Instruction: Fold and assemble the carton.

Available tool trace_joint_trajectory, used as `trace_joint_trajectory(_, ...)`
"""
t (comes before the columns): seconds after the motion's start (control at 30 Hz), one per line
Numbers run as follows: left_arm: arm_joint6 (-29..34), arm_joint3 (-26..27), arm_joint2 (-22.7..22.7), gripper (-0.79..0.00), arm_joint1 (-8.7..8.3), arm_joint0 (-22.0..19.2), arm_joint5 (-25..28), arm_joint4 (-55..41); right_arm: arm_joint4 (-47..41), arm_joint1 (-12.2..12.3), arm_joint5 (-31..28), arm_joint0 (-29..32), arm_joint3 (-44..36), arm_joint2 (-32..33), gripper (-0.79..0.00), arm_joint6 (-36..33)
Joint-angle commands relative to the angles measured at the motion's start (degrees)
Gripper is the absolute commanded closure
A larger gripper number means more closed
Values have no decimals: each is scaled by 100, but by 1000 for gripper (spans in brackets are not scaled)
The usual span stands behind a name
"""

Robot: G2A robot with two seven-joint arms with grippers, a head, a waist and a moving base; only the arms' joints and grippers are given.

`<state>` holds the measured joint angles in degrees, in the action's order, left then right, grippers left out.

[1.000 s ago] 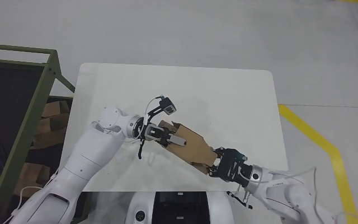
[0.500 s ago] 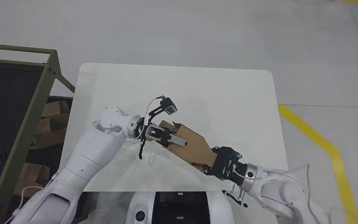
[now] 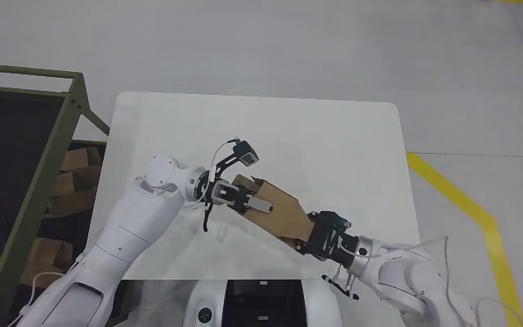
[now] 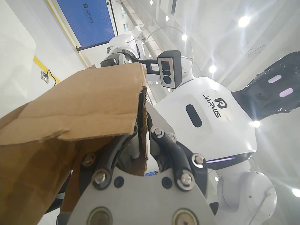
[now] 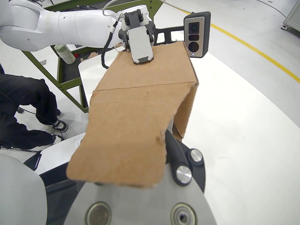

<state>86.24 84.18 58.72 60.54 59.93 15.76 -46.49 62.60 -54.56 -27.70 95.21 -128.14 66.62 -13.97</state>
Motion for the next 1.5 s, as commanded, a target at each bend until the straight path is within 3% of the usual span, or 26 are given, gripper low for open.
trace_joint_trajectory(0.0,1,5,33,0,0,16,29,-22,-27,12,-20,95,-14,120,-15,120)
trace_joint_trajectory(0.6,27,82,203,0,14,128,159,-92,-173,132,-599,1175,-163,1275,0,1081)
trace_joint_trajectory(1.47,61,42,197,0,75,128,127,-62,104,-4,-189,483,-115,367,0,435)
